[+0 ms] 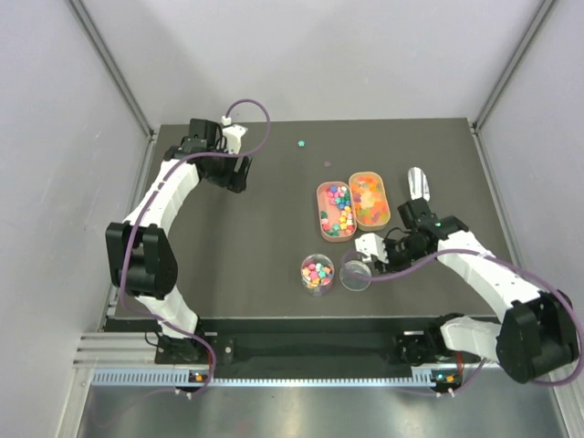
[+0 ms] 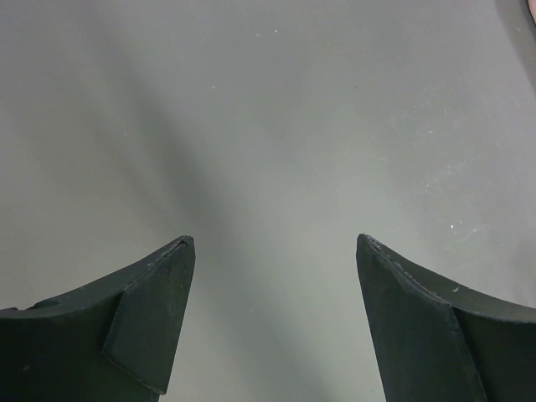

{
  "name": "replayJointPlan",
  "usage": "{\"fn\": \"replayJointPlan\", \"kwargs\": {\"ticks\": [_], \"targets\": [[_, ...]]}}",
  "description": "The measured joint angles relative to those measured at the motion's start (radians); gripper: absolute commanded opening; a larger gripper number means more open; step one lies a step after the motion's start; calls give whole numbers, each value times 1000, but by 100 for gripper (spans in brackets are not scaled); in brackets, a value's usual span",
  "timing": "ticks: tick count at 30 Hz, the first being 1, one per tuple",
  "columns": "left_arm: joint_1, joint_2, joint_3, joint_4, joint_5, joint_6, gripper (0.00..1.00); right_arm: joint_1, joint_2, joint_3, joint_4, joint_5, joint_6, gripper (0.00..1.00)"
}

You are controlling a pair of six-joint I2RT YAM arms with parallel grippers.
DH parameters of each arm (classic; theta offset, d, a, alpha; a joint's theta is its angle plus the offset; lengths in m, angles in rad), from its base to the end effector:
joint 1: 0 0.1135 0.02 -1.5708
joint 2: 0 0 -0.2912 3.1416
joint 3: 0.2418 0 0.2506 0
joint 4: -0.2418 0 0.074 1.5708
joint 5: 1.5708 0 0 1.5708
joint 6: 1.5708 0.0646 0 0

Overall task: Pack the candies
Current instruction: Adjust the bottle lid at the center of the board.

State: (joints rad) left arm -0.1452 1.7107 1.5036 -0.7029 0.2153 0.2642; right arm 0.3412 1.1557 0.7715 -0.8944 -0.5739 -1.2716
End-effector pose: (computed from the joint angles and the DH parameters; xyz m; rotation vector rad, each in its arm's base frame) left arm 0.3891 -0.0708 0.3023 0.5898 2.3921 -0.2154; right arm 0.1650 0.0958 0.2216 -1.9420 1.7068 0.5107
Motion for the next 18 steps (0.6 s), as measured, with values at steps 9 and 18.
{"fn": "replayJointPlan", "kwargs": {"ticks": [9,18], "targets": [[0,-5,-23,1,-6,1,83,170,94,-40,112,50,-142,29],[0,-51,-68,1,-22,2,83,288,165,-67,108,100,-259,29]]}}
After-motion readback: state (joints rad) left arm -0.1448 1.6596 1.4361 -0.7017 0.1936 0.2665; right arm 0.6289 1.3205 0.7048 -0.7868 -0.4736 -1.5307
